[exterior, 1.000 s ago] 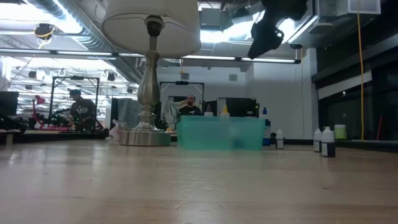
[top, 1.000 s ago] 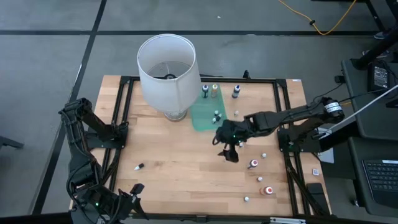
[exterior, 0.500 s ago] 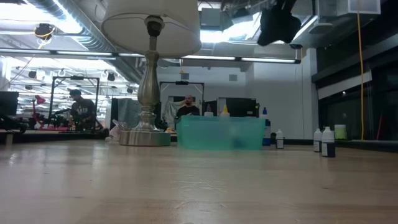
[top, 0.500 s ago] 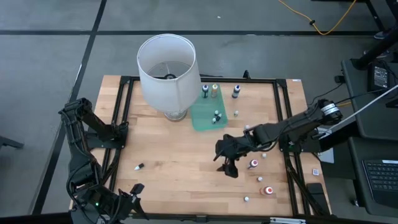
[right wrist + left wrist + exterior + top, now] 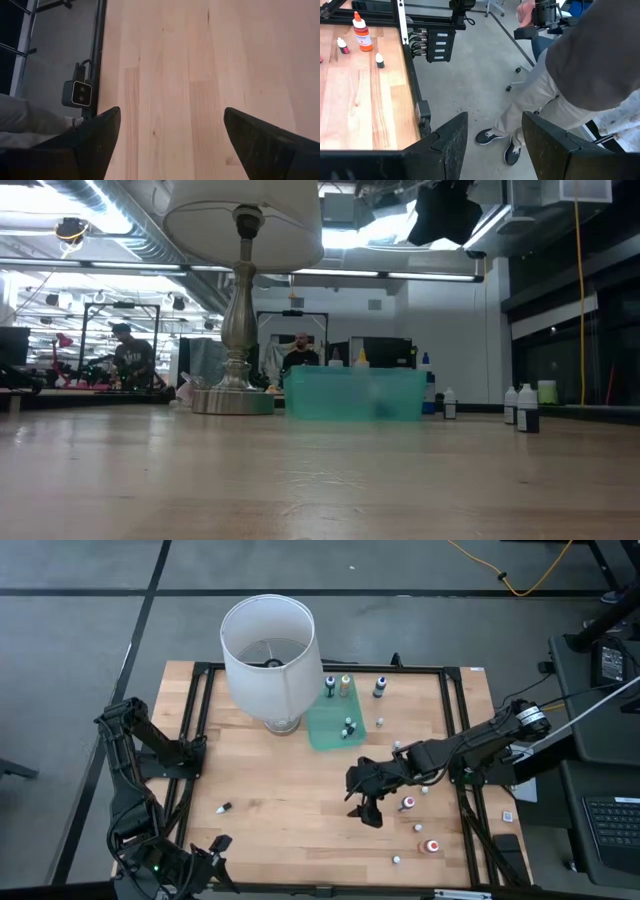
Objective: Pick & Place food coloring
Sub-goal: Put the top small green food coloring bottle into the green bin
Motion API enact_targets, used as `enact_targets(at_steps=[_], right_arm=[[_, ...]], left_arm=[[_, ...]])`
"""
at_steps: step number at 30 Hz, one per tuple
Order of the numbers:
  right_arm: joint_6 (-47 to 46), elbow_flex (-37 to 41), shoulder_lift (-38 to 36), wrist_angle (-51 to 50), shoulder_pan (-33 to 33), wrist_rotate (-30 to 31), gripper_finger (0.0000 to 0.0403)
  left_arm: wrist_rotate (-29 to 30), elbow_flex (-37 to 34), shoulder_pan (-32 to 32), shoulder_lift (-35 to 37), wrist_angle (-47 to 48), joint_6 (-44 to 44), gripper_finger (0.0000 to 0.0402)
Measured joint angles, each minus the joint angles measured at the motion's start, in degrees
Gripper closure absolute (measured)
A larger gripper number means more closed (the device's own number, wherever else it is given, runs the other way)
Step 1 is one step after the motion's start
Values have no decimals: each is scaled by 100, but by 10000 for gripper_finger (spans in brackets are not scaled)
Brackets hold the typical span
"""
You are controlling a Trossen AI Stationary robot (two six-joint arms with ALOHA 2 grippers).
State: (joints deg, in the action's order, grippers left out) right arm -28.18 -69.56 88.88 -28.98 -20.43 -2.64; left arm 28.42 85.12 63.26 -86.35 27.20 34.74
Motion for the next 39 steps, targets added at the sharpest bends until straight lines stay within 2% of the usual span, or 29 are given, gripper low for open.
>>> enact_targets(at_steps=[9, 20, 29, 32, 34, 39], right_arm=[[0, 0, 0, -18, 2, -311, 49], [-16, 0, -2, -23, 2, -312, 49], [-12, 0, -4, -21, 2, -305, 49], [-23, 0, -4, -21, 2, -303, 49], [-25, 0, -4, -21, 2, -303, 49], [-25, 0, -4, -18, 2, -299, 49]], left_arm=[[-2, 0, 0, 0, 0, 0, 219], [104, 0, 0, 0, 0, 11, 219], [348, 0, -4, -9, -23, 408, 219], [669, 4, -71, -11, 111, 1066, 219], [856, 2, -160, -13, 530, 1926, 219], [494, 4, -275, -132, 1823, 3841, 219]])
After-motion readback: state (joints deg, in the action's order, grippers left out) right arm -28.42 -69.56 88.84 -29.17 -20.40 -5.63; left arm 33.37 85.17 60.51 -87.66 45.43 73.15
